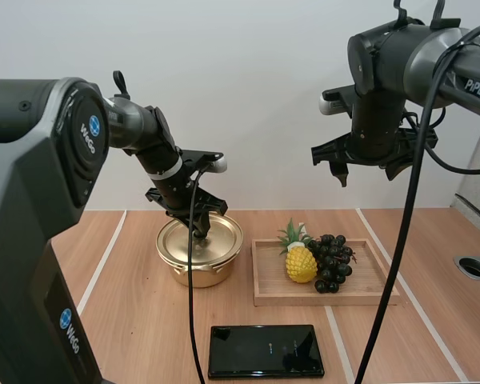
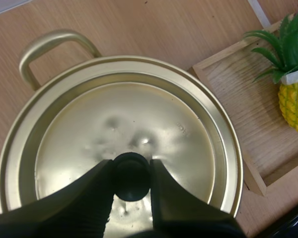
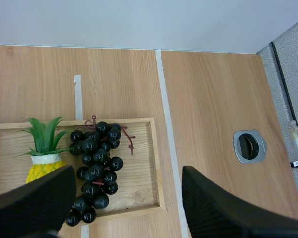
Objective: Open the pot, put the grape inside, and close it
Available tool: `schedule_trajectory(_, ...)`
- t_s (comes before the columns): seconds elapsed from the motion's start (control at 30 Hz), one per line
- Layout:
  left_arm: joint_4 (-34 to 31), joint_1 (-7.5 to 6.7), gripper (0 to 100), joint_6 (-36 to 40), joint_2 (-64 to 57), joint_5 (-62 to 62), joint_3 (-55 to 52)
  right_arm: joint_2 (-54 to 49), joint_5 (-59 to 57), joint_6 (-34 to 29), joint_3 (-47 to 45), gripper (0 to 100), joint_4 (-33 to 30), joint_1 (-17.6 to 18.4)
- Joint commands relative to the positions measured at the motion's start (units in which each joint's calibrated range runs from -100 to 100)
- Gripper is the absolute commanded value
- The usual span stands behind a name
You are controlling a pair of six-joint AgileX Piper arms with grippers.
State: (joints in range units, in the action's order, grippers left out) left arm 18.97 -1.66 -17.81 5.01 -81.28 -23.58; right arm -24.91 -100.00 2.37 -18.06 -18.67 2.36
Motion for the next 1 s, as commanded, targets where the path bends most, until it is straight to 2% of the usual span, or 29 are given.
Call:
schedule_trajectory(0.0,0.44,-0.14,1,1.39,0.0,1.15,-0.12,-0.39,0.0,-0.15,-0.16,100,-0.03,-0.17)
schedule_trajectory(0.27,0.44,-0.14,1,4.41,-2.69,3.19,0.69,-0.39,0.0,-0.15,-0.16,100,-0.03,-0.17)
schedule_trajectory(0.6,-0.43,-0.14,1,7.25,-12.01,3.35,7.52,-0.39,0.0,-0.15,-0.16,100,-0.03,-0.17)
schedule_trajectory(0.73,-3.42,-0.06,1,7.92,-16.96,5.81,10.7,-0.39,0.0,0.23,-0.16,100,-0.03,-0.17)
schedule_trajectory(0.83,-8.76,0.54,1,11.49,-20.41,9.35,13.61,-0.39,0.0,0.27,-0.16,100,-0.03,-0.17)
schedule_trajectory(0.97,-10.68,2.61,0,12.44,-24.11,11.09,18.37,-0.39,0.0,0.27,-0.16,100,-0.03,-0.17)
